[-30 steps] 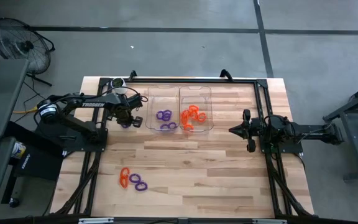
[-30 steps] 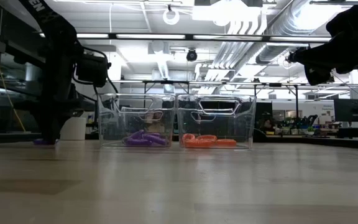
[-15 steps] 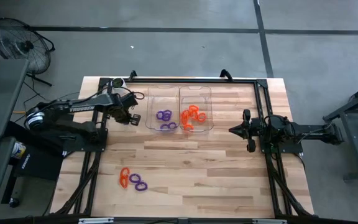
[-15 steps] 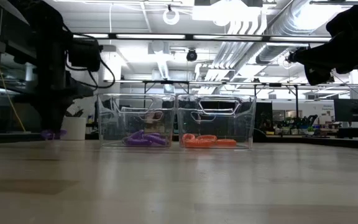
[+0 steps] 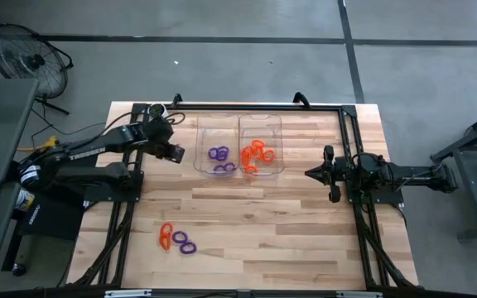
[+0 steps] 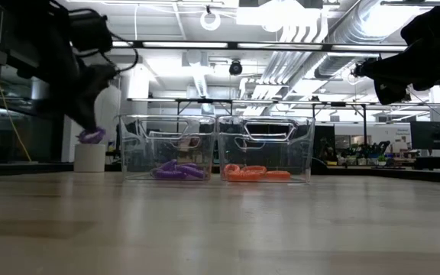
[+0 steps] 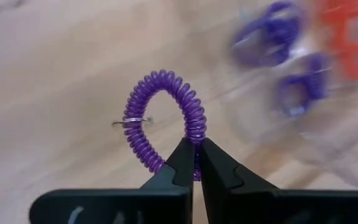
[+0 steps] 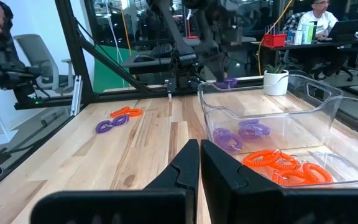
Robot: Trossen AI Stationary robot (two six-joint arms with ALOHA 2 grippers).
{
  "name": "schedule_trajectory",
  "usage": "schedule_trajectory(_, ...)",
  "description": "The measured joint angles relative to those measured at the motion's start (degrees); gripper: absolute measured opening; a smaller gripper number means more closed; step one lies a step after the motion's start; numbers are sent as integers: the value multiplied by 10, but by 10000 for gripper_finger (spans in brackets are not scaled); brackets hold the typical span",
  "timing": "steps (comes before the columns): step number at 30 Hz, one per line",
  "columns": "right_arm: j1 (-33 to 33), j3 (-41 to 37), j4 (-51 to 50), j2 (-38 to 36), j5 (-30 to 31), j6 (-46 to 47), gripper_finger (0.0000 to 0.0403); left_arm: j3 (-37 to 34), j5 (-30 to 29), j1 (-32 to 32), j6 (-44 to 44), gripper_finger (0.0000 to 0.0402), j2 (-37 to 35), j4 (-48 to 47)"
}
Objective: Sort spring keychains
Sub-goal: Put the purple spring keychain into the left transparent bin
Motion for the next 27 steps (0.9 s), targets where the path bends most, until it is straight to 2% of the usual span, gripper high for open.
schedule_trajectory(19,0,0,0,0,0,0,11,1,133,0,38,2,-8,254)
schedule_trajectory(27,0,0,0,0,0,0,11,54,137,0,71,2,26,232)
